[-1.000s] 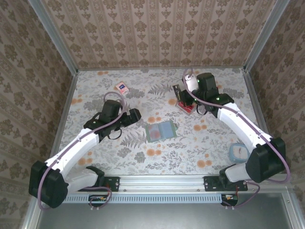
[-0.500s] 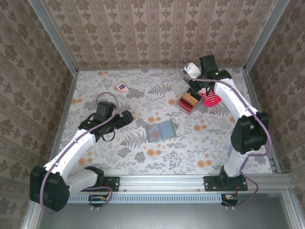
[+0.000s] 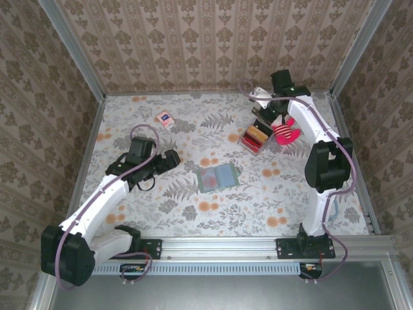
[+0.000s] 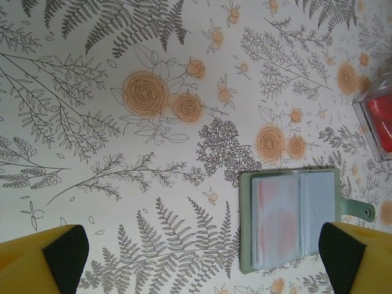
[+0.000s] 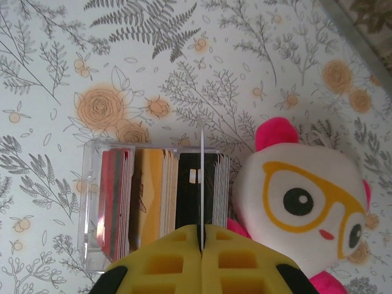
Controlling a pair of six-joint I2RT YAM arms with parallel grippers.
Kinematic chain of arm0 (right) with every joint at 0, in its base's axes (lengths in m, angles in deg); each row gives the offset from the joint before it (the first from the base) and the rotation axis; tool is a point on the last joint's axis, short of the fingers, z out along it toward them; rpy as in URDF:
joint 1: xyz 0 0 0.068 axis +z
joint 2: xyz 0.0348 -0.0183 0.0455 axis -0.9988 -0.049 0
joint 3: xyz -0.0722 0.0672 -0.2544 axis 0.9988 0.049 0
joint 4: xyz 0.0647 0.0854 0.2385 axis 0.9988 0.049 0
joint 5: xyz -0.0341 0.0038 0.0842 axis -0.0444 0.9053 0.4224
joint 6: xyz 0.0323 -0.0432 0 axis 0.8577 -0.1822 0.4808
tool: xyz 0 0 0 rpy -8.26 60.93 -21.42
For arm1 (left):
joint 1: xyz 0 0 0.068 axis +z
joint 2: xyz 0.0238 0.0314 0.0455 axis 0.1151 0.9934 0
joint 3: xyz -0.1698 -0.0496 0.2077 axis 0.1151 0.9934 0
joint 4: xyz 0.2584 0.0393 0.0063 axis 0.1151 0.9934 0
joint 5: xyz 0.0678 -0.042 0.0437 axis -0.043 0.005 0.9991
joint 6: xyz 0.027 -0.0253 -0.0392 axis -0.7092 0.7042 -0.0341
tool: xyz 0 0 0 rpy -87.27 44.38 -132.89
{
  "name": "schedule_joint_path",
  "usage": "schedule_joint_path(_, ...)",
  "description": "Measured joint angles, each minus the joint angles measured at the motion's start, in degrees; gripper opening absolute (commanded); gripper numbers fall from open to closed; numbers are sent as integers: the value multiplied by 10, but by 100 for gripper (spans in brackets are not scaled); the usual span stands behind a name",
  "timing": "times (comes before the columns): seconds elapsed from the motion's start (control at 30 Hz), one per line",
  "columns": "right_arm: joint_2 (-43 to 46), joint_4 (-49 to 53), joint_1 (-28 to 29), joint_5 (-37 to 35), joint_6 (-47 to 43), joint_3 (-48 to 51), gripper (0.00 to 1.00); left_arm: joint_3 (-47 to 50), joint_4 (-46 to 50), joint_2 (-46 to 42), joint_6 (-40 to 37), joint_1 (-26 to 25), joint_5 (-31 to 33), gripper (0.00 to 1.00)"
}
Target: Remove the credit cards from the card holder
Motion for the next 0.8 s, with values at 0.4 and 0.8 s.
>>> schedule_joint_path(0.4, -41, 25, -1, -7, -1, -6, 0, 0, 0, 2, 0, 0, -9, 100)
schedule_joint_path(0.8, -56, 28, -1, -32, -2, -10, 1, 0, -6, 2, 0, 3, -20, 100)
